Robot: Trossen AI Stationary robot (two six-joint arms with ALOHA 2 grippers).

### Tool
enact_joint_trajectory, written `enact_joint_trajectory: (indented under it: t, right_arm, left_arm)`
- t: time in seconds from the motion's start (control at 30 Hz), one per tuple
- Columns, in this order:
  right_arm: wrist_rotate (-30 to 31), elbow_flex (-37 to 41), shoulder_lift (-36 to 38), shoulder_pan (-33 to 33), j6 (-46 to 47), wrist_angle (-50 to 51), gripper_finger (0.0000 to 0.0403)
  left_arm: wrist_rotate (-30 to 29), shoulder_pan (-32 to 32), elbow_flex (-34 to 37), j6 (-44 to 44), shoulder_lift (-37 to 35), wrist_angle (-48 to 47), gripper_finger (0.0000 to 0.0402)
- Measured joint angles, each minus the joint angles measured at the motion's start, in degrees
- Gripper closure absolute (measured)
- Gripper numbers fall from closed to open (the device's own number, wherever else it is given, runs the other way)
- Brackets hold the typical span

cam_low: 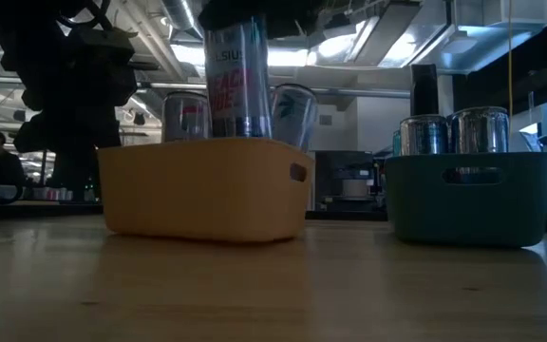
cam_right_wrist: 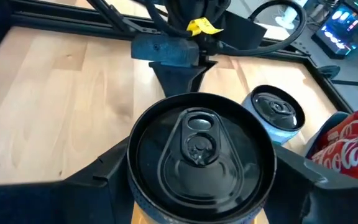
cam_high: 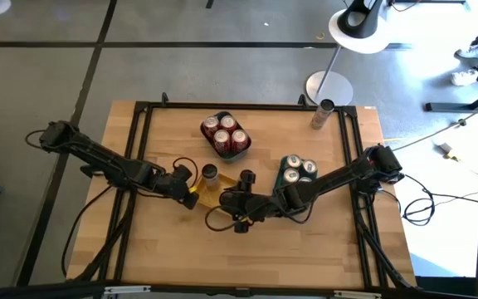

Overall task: Sort soda cans
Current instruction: Put the white and pink soda can into the yellow bin

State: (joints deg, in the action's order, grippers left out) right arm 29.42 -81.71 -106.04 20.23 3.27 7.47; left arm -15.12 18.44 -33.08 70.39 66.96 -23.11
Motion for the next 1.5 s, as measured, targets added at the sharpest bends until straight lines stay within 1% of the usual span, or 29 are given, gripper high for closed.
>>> enact_joint_trajectory:
  t: [0.2, 0.53, 0.83, 0.9, 1.1, 1.2, 1.33, 1.5]
  right_arm:
    - [-0.6, 0.7, 0.0, 0.0, 1.2, -0.4, 0.0156]
    - [-1.9, 0.8, -4.2, 0.0, 4.6, -1.3, 0.0156]
    - [-0.5, 0.7, -7.2, 0.0, 9.1, -2.1, 0.0156]
    - [-0.5, 0.7, -7.2, 0.0, 9.7, -1.9, 0.015]
    - [0.0, 0.7, -7.3, 0.0, 9.9, -1.6, 0.0109]
    - [-0.5, 0.8, -7.6, 0.0, 9.9, -1.2, 0.0095]
    - [-0.5, 0.8, -7.4, 0.0, 9.7, -0.8, 0.0092]
    - [-0.5, 0.8, -6.3, 0.0, 9.6, 0.1, 0.0099]
  left_arm:
    - [-0.1, 0.0, 0.0, -0.3, 0.0, 0.0, 0.0225]
    - [-0.1, 0.0, 0.0, -0.3, 0.0, -0.2, 0.0225]
    - [-0.1, 0.0, 0.0, -0.3, 0.0, -0.2, 0.0225]
    - [-0.1, 0.0, 0.0, -0.3, 0.0, -0.2, 0.0225]
    - [-0.1, 0.0, 0.0, -0.3, 0.0, -0.2, 0.0225]
    - [-0.1, 0.0, 0.0, -0.3, 0.0, -0.2, 0.0225]
    - [-0.1, 0.0, 0.0, -0.3, 0.0, -0.2, 0.0225]
    - [-0.1, 0.0, 0.0, -0.1, 0.0, -0.2, 0.0225]
